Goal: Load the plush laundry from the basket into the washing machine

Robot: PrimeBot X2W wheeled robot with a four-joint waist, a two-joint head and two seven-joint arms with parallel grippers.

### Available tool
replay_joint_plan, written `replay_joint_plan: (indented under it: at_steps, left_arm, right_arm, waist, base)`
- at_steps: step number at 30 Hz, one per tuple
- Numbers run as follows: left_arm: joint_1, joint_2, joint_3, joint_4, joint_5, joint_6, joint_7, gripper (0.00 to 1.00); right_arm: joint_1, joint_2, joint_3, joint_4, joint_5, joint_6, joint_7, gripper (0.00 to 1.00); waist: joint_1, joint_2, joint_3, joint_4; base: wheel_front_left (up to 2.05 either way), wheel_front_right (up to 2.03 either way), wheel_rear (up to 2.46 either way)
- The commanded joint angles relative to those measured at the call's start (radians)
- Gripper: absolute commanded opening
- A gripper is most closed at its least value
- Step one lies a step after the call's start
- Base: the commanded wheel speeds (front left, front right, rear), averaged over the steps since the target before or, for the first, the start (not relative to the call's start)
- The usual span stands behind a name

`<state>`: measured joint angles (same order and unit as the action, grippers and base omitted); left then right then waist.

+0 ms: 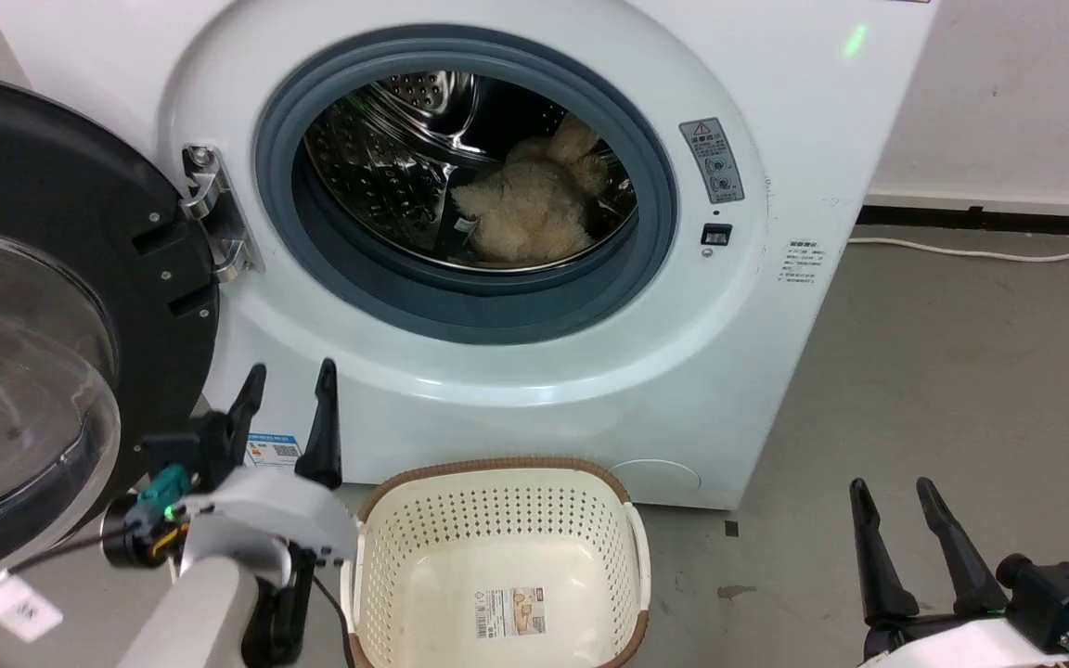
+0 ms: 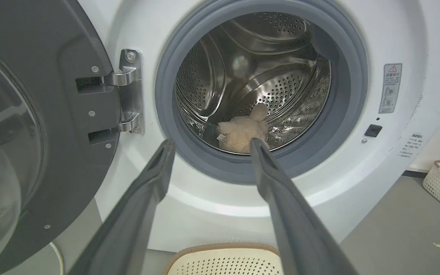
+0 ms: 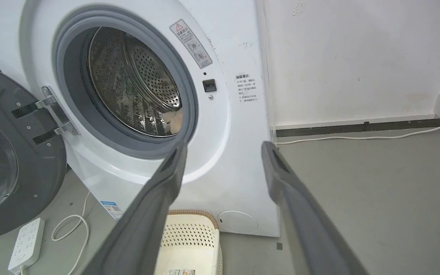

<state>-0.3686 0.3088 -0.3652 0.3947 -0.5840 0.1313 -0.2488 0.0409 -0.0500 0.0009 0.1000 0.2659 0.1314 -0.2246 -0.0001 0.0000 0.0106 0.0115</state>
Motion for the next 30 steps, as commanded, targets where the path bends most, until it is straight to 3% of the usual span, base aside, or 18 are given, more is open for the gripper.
replay_joint_plan:
  at_steps: [1,8,15,30]
  left_arm:
    - [0.034,0.007,0.008,-0.025,0.001,0.010,-0.009,1.00]
    - [0.165,0.024,0.034,-0.148,-0.004,0.020,-0.012,1.00]
    - [0.236,0.064,0.023,-0.196,0.021,0.000,-0.011,1.00]
    - [0.257,0.093,-0.023,-0.237,0.046,0.061,0.114,1.00]
  right_arm:
    - [0.018,0.000,-0.003,-0.005,-0.002,-0.001,0.004,1.00]
    - [0.035,0.000,-0.008,-0.008,-0.001,-0.001,0.007,1.00]
    - [0.054,0.000,-0.011,-0.005,0.006,-0.001,0.002,1.00]
    - [0.057,0.000,-0.016,0.005,0.011,-0.001,0.000,1.00]
  waist:
    - [0.0001,0.0000,-0.003,0.001]
    - [0.0001,0.0000,-0.018,-0.005]
    - [0.0001,0.0000,-0.022,-0.004]
    - [0.0001,0.0000,-0.021,-0.006]
  base:
    - [0.00,0.00,0.00]
    - [0.00,0.00,0.00]
    - [0.00,0.00,0.00]
    - [0.00,0.00,0.00]
